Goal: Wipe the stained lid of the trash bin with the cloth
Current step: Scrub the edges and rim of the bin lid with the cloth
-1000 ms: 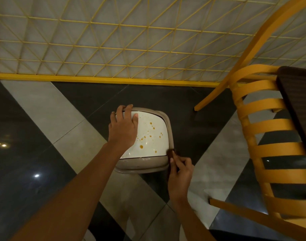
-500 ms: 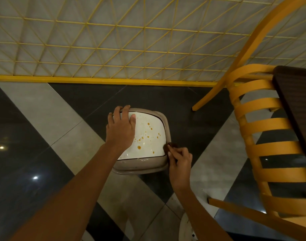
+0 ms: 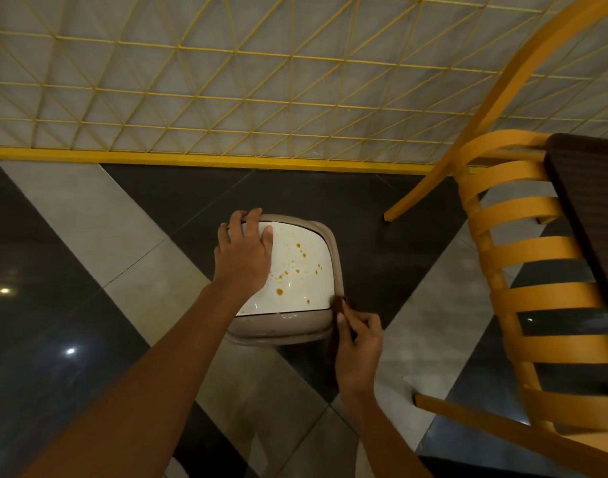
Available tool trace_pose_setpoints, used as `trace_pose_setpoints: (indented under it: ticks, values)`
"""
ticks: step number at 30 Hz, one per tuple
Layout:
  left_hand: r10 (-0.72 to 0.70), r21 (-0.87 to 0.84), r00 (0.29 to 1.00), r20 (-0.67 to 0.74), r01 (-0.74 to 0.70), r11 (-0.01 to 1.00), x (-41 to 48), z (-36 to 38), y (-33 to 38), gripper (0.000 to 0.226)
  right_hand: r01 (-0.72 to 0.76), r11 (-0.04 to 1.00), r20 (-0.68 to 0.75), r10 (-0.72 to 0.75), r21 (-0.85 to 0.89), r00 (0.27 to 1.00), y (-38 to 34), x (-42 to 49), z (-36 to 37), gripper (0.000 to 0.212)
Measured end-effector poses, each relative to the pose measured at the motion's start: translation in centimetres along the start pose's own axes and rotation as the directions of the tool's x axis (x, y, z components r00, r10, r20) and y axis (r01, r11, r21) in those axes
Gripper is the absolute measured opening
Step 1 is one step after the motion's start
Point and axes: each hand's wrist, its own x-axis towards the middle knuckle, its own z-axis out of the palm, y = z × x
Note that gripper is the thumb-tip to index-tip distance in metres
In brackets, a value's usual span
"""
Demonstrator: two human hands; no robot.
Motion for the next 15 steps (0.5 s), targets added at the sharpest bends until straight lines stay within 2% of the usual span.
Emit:
trace_pose_setpoints:
  ticks: [3,6,10,15]
  values:
    - [-0.012,-0.018,1.000,0.019,0.013,1.000,0.0,-0.2,0.1,0.048,-0.120,0.986,-0.055,0.127,0.120,0.990,0.4,-2.3,0.6,0.022]
    - [-0.033,-0.043,0.998,0.060,0.036,0.998,0.3,-0.6,0.3,0.048,-0.170,0.971,-0.109,0.190,0.170,0.976,-0.7,-1.9,1.4,0.026]
    - [-0.106,-0.084,0.991,0.087,0.114,0.990,0.1,-1.0,0.6,0.048,-0.129,0.986,-0.104,0.140,0.110,0.985,-2.4,1.2,1.7,0.027]
    - [-0.254,-0.126,0.967,0.024,0.255,0.959,-1.2,-0.9,0.6,0.050,-0.062,0.995,-0.030,0.065,0.081,0.997,-4.2,4.0,2.5,0.026]
